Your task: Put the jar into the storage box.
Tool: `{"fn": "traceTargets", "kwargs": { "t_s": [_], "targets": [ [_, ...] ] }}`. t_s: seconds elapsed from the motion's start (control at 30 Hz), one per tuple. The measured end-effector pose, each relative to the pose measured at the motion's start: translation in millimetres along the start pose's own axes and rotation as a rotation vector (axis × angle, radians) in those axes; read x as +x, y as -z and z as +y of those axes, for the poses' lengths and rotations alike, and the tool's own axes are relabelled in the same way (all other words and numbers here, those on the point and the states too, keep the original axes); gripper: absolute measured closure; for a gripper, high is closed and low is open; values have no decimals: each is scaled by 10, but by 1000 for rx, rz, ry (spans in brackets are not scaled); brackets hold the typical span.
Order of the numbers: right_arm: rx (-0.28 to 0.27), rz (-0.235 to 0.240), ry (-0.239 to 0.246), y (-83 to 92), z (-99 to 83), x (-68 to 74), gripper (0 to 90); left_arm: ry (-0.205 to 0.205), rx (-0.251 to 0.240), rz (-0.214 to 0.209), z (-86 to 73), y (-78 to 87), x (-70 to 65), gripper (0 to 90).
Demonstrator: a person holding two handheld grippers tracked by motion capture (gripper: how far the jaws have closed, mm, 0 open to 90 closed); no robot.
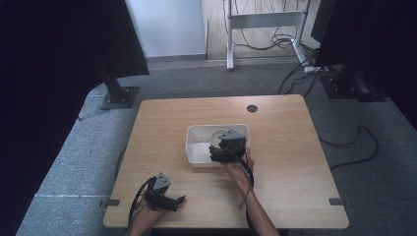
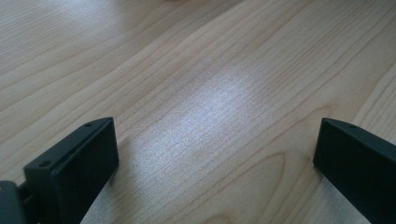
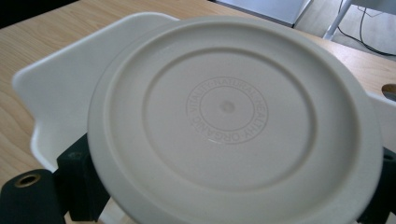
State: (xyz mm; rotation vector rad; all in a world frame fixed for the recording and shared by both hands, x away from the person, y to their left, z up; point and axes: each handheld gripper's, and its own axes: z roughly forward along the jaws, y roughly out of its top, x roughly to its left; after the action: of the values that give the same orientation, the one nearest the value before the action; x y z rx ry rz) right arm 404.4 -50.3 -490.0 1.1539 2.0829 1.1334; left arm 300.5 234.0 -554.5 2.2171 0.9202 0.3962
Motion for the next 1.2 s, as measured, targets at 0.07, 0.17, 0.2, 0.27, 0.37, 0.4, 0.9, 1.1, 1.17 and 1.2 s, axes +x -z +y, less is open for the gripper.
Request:
{"fn": "traceTargets", "kwargs": {
  "t_s": [0.07, 0.17, 0.2, 0.27, 0.37, 0.4, 0.9, 1.1, 1.17, 1.2],
  "targets": [
    [2, -3, -5, -30, -15, -10, 90, 0, 0, 0, 0, 0, 0, 0],
    [13, -8, -4, -77, -36, -7, 90, 0, 0, 0, 0, 0, 0, 0],
    [17, -9, -1, -90, -43, -5, 90, 0, 0, 0, 0, 0, 0, 0],
    [22, -13, -1, -114, -56, 1, 90, 0, 0, 0, 0, 0, 0, 0],
    [32, -14, 3, -149, -85, 17, 90, 0, 0, 0, 0, 0, 0, 0],
    [38, -15, 7, -156, -93, 22, 90, 0, 0, 0, 0, 0, 0, 0],
    [92, -35, -14, -290, -220, 44, 90, 0, 0, 0, 0, 0, 0, 0],
    [96, -20, -52, -291, -229, 12, 89, 0, 0, 0, 0, 0, 0, 0],
    [98, -13, -67, -288, -231, -4, 88, 0, 0, 0, 0, 0, 0, 0],
    [99, -12, -63, -289, -230, -2, 88, 0, 0, 0, 0, 0, 0, 0]
  ]
}}
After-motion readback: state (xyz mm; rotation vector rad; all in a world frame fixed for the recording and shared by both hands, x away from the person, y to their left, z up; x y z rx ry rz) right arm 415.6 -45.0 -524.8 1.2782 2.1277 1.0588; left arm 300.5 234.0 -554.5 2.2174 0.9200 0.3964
